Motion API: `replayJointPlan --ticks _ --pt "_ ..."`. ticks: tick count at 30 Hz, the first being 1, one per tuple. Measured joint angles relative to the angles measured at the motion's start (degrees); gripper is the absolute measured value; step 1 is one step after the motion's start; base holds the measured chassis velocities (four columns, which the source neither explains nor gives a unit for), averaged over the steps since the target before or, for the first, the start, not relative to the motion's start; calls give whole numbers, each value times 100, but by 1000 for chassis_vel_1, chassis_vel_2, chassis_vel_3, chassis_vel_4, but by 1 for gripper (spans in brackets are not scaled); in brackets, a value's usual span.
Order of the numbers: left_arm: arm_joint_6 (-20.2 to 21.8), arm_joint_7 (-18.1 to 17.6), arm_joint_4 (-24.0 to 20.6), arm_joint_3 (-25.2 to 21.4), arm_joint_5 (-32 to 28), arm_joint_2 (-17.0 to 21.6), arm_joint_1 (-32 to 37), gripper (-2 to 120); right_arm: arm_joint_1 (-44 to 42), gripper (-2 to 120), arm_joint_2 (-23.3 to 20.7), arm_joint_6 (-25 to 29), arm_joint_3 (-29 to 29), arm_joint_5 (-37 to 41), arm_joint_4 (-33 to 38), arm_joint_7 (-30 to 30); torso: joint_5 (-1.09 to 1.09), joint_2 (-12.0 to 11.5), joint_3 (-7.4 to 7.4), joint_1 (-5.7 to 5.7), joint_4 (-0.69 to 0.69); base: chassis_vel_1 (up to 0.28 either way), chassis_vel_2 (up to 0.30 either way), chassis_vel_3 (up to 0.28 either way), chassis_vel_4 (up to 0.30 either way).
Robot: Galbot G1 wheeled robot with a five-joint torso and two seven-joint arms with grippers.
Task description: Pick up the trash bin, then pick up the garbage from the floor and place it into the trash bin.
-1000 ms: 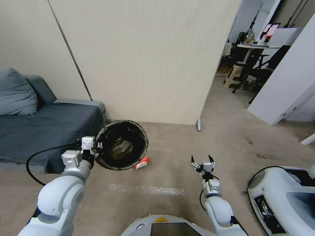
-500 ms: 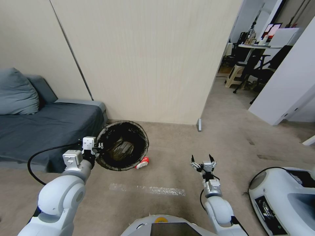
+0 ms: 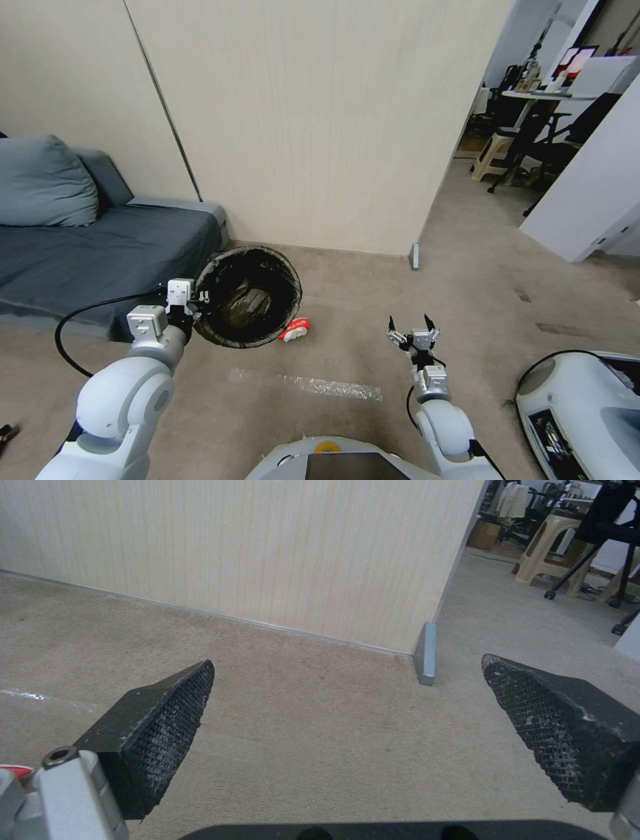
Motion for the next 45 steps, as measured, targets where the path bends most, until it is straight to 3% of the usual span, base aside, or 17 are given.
replayJointPlan --ticks 45 --pt "19 -58 12 -71 -82 -26 6 1 7 100 -1 -12 -1 0 -68 -9 0 0 0 0 0 0 0 0 0"
